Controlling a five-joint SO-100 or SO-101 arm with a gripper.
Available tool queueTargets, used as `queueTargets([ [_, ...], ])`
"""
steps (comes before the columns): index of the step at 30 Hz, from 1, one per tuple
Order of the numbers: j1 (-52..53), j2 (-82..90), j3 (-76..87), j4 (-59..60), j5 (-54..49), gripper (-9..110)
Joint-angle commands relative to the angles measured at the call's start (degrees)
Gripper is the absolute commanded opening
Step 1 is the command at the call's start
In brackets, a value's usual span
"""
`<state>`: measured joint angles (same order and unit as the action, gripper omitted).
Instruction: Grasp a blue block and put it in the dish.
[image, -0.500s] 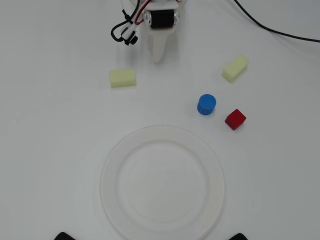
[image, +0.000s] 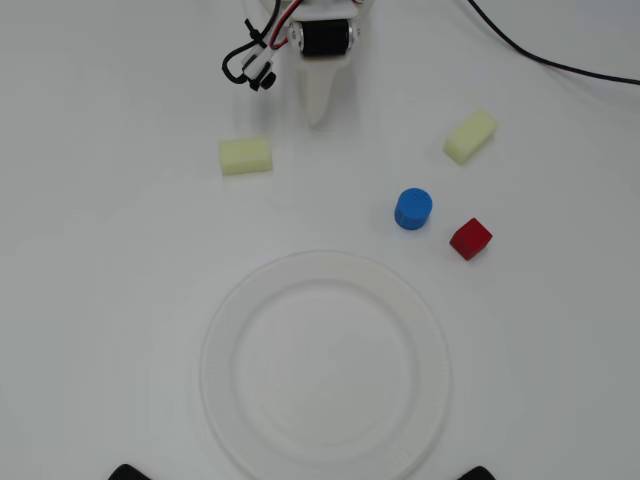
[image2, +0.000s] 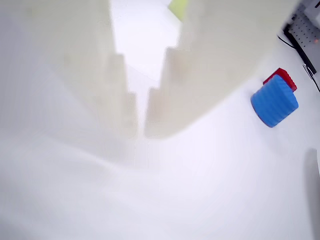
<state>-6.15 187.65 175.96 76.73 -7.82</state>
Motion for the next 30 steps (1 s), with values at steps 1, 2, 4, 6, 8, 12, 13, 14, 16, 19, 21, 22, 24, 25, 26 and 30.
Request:
queueTargets([
  [1, -0.6, 9.9, 5.0, 4.5, 0.1, 0],
  [2, -0.6, 9.9, 5.0, 4.5, 0.3, 0],
  [4, -0.4, 9.9, 5.0, 3.7, 0.4, 0],
  [6, 0.4, 9.9, 3.4, 2.8, 0.8, 0],
  [8, 0.7, 9.3, -0.1, 2.5, 1.4, 0],
  [12, -1.6, -6.9, -12.8, 1.5, 2.1, 0],
  [13, -1.6, -13.4, -17.1, 1.3, 2.5, 0],
  [14, -1.6, -19.7, -21.4, 1.3, 2.7, 0],
  [16, -1.6, -29.5, -28.4, 1.3, 2.5, 2],
  [19, -3.2, -38.4, -35.7, 1.3, 1.8, 6],
  [21, -4.3, -43.6, -40.1, 1.4, 1.8, 12],
  [22, -4.8, -46.3, -42.3, 1.4, 2.2, 17],
  [24, -5.8, -52.2, -46.8, 1.3, 2.7, 24],
  [25, -6.2, -55.2, -49.1, 1.3, 3.2, 27],
  [26, -6.7, -58.3, -51.5, 1.1, 4.0, 29],
  [30, -9.1, -70.2, -60.1, -0.1, 7.1, 34],
])
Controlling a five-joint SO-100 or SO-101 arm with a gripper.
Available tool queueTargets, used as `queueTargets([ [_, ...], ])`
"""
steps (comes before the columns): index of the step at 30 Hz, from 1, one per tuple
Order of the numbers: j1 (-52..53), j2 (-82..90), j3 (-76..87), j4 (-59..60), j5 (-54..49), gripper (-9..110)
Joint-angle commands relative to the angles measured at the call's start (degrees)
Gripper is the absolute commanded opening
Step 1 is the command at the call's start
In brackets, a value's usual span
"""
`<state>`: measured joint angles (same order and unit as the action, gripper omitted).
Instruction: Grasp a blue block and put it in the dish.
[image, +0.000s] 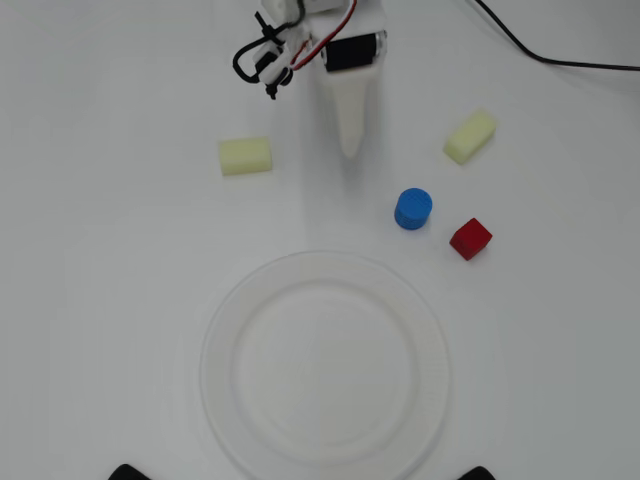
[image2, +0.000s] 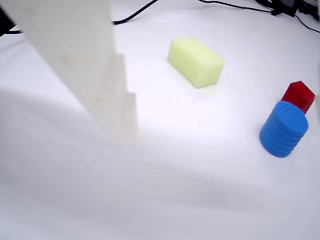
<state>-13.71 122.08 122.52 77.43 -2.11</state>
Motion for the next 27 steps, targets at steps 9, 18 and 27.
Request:
queueTargets([
  [9, -10.1, -19.1, -8.3, -12.3, 4.5, 35],
  [18, -14.7, -26.6, -10.3, -17.6, 4.8, 34],
  [27, -14.3, -35.5, -20.5, -17.9, 3.8, 34],
])
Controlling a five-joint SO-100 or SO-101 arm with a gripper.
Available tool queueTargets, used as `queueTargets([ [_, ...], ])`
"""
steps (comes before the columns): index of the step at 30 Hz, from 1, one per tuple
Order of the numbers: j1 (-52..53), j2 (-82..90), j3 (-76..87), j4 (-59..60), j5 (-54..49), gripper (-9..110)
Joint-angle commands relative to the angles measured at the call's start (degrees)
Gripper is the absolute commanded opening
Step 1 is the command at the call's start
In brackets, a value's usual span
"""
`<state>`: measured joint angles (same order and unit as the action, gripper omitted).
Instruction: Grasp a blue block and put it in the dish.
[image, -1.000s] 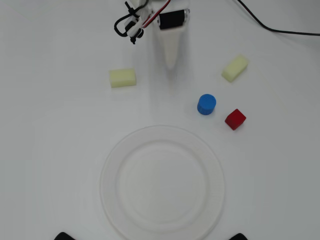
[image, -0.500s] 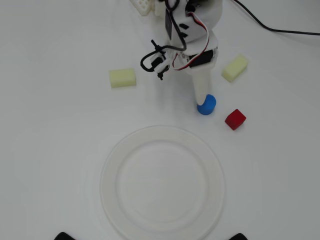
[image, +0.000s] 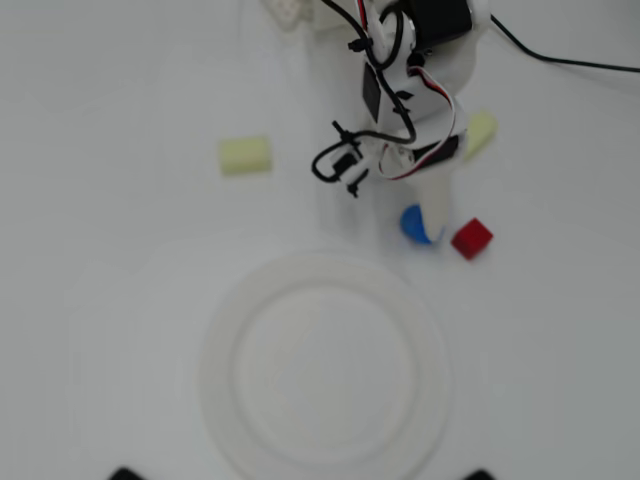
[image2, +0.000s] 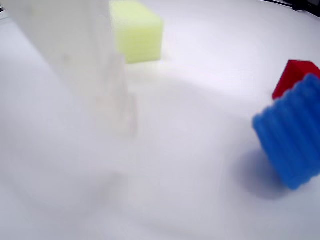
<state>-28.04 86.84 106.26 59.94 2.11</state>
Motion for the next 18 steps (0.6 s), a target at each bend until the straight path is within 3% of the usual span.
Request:
queueTargets([
  [1, 0.0, -0.8, -5.1, -0.4, -0.5, 34],
  [12, -0.5, -7.0, -11.2, -0.4, -0.4, 30],
  [18, -0.9, -8.0, -10.9, 0.4, -0.4, 15],
])
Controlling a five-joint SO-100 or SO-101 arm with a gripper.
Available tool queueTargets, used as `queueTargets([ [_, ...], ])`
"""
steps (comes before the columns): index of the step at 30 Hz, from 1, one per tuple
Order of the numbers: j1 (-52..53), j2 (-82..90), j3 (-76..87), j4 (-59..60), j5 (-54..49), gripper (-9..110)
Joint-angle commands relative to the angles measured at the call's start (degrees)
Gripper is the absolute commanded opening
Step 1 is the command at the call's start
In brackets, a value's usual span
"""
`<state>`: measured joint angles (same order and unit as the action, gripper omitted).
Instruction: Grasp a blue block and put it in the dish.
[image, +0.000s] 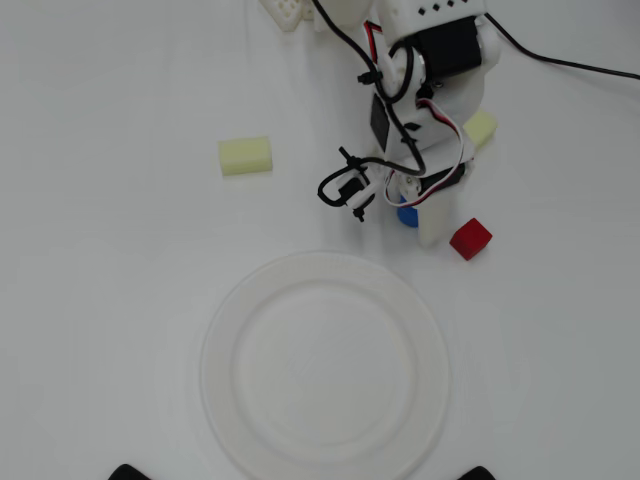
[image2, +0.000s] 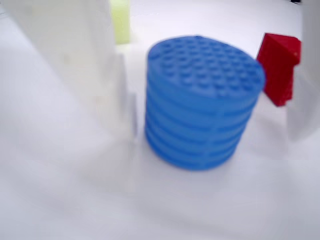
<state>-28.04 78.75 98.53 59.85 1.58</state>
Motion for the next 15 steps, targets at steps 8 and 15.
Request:
queueTargets([
  [8, -2.7, -0.2, -2.8, 0.7, -1.2, 3],
  [15, 1.0, 5.3, -2.8, 0.6, -2.4, 0],
])
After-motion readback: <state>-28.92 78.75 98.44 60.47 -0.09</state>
